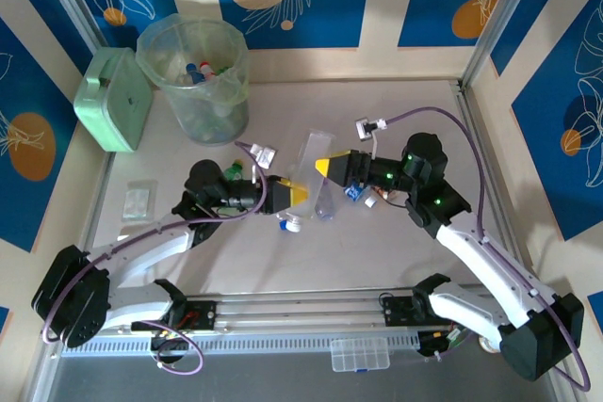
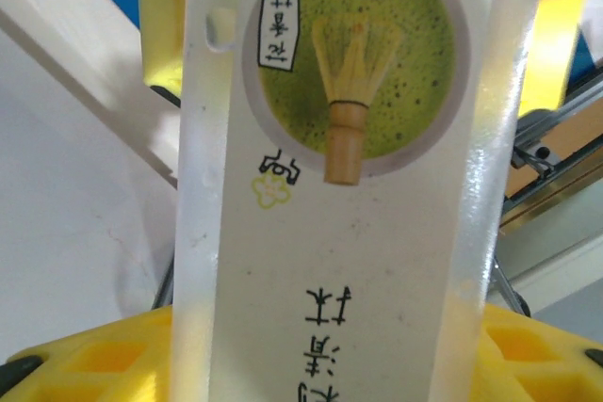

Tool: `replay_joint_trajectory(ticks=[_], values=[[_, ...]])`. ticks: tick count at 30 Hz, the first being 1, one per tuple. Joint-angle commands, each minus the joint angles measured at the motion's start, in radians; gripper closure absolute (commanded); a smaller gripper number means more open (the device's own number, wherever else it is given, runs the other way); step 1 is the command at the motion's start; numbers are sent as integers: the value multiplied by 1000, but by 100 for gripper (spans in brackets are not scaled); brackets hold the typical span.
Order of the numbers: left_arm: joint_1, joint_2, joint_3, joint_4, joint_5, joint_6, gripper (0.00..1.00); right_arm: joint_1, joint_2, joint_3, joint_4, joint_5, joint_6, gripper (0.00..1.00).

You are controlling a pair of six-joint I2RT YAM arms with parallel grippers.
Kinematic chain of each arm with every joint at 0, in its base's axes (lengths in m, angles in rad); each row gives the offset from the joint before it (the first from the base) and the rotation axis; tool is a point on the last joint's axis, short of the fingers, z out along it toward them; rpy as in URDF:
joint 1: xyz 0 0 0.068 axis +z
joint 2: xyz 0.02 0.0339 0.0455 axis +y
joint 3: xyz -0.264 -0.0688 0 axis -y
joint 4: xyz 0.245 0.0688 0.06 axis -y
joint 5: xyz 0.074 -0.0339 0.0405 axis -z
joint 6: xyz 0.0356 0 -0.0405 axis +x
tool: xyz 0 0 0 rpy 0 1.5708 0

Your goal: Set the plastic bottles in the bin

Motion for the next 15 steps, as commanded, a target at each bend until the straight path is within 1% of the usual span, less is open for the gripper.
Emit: replay_joint_trajectory(ticks=[1, 4, 6, 8, 9, 11, 13, 15], values=[[-10, 20, 21, 91, 44, -28, 57, 12, 5, 30, 60, -27, 26, 31], [-14, 45, 34, 120, 63, -49, 56, 15, 4, 30, 65, -21, 29, 43], [-17, 53, 40, 126, 70, -55, 52, 15, -3, 25, 65, -15, 35, 45], [-17, 53, 43, 118, 70, -47, 46, 15, -10, 22, 64, -13, 41, 48], [-17, 48, 47, 95, 70, -31, 40, 14, -12, 23, 59, -16, 44, 49], [-17, 26, 64, 6, 68, 33, 34, 14, -17, 28, 38, -19, 46, 49], [-17, -9, 93, -149, 47, 145, 27, 10, -20, 29, 12, -26, 49, 49], [-17, -42, 135, -303, 33, 260, 25, 4, -22, 25, 2, -39, 59, 50]])
